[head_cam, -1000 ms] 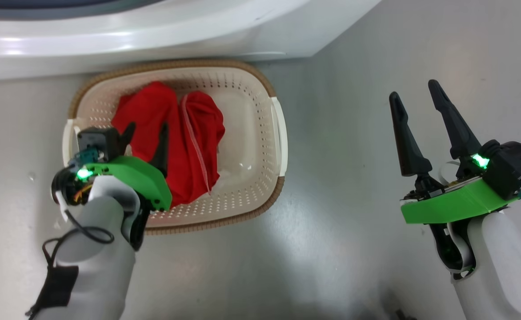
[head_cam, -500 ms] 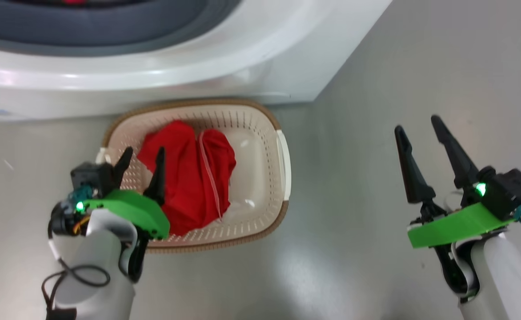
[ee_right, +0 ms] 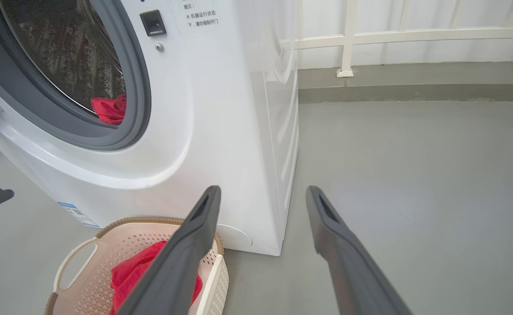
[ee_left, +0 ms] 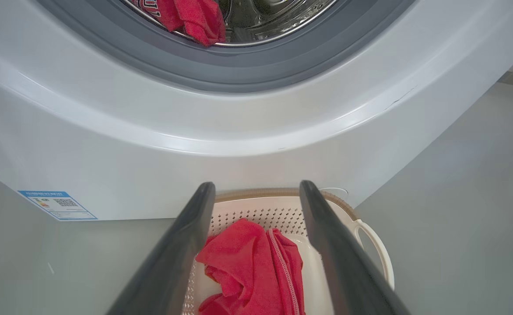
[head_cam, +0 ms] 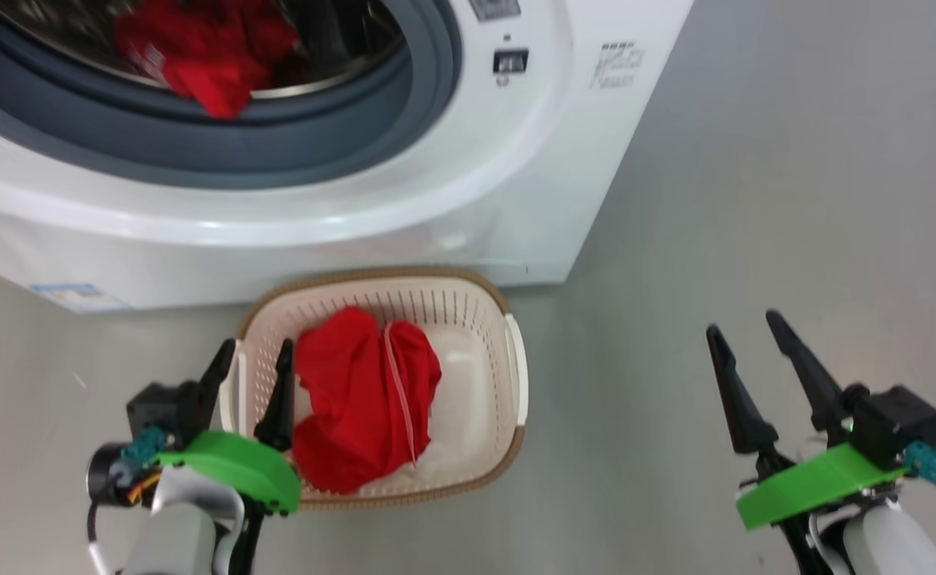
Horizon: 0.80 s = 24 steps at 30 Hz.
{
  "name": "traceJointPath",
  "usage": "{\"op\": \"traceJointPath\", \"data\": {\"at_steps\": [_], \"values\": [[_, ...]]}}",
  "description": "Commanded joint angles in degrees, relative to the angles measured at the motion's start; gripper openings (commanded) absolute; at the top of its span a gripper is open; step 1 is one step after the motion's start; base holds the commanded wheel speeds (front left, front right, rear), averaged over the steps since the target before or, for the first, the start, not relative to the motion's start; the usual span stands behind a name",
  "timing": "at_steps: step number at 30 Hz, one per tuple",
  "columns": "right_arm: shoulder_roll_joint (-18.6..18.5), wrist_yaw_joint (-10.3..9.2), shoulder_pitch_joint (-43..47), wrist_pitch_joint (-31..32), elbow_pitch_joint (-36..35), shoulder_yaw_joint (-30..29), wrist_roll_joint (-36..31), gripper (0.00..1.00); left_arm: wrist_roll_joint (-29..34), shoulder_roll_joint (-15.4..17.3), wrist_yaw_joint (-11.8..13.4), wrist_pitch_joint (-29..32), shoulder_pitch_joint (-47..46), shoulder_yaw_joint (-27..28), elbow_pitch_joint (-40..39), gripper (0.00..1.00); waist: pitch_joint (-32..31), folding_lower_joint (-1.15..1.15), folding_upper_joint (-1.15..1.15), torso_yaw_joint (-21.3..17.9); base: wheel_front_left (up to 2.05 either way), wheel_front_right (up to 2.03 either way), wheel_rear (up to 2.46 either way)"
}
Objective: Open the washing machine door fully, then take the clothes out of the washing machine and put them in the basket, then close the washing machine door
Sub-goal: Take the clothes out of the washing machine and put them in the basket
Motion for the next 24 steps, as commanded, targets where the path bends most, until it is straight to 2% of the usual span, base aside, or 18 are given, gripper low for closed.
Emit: {"op": "traceJointPath", "data": {"at_steps": [1, 18, 24], "values": [[-0.7, 0.28, 1.6, -0.4, -0.9, 1.1, 0.3, 1.00, 0.8, 1.5, -0.3, -0.5, 2.0, 2.1, -2.5, 1.00, -4.9, 0.00, 0.00, 0.5, 0.00, 0.00, 0.00], [-1.2, 0.28, 10.6, -0.4, -1.5, -1.0, 0.7, 1.00, 2.8, 1.1, -0.3, -0.5, 17.8, 6.5, -22.1, 1.00, -14.2, 0.00, 0.00, 1.4, 0.00, 0.00, 0.00], [-0.8, 0.28, 12.5, -0.4, -1.8, -1.6, 0.6, 1.00, 3.5, 1.0, -0.3, -0.5, 22.6, 7.8, -26.5, 1.00, -16.0, 0.00, 0.00, 1.5, 0.00, 0.00, 0.00]]}}
